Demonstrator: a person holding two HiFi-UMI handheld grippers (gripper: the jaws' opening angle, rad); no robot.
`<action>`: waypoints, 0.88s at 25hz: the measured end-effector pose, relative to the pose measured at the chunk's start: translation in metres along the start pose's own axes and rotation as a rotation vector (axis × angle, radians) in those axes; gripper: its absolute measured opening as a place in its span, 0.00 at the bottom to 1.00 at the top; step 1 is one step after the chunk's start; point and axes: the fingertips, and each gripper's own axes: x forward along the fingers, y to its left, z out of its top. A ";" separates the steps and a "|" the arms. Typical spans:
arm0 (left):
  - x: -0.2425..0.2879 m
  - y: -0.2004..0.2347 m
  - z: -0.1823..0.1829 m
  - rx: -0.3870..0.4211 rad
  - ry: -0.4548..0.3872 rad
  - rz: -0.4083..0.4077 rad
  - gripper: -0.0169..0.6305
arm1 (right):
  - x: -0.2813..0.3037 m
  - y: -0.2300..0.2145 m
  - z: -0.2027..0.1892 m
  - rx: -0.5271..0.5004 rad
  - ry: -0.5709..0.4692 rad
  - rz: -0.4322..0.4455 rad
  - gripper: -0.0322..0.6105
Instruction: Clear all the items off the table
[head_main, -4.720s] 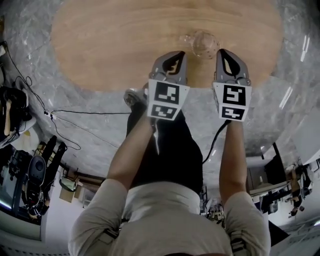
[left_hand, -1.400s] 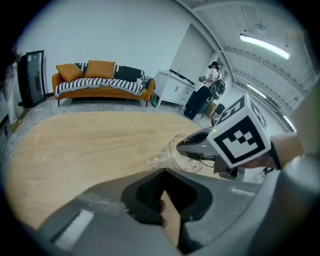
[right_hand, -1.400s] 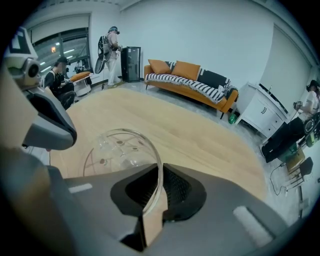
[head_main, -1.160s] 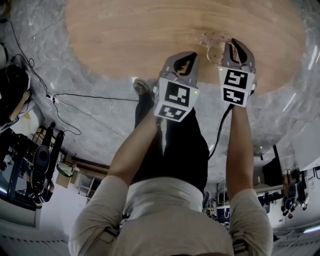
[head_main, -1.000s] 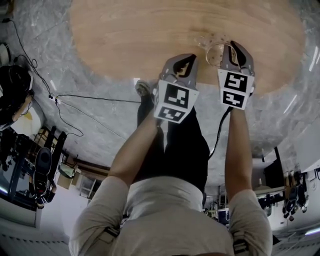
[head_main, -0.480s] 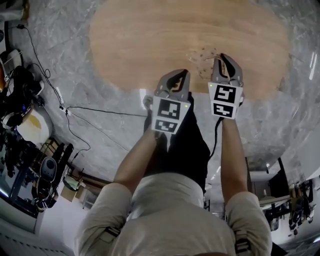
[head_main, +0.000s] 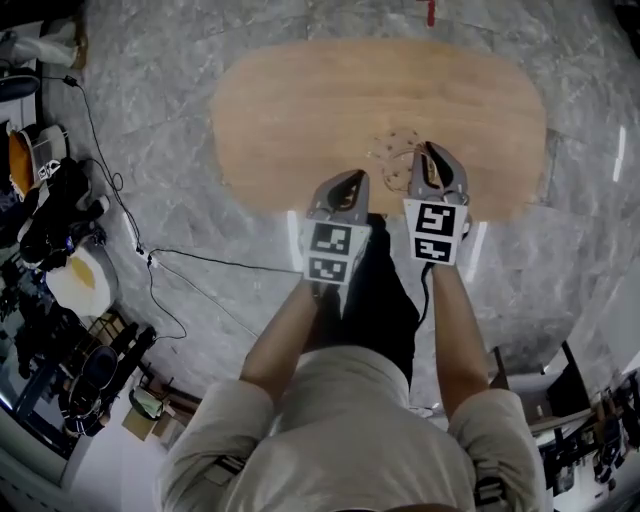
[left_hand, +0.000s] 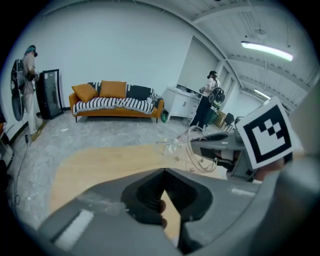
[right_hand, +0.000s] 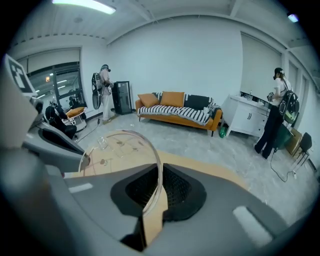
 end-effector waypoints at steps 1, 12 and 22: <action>-0.005 0.001 0.006 -0.002 -0.011 0.009 0.06 | -0.006 -0.001 0.006 0.004 -0.011 -0.005 0.11; -0.090 -0.010 0.069 0.089 -0.224 0.027 0.06 | -0.088 0.019 0.072 0.086 -0.191 -0.032 0.11; -0.166 -0.038 0.096 0.190 -0.381 -0.038 0.06 | -0.190 0.043 0.092 0.162 -0.368 -0.135 0.11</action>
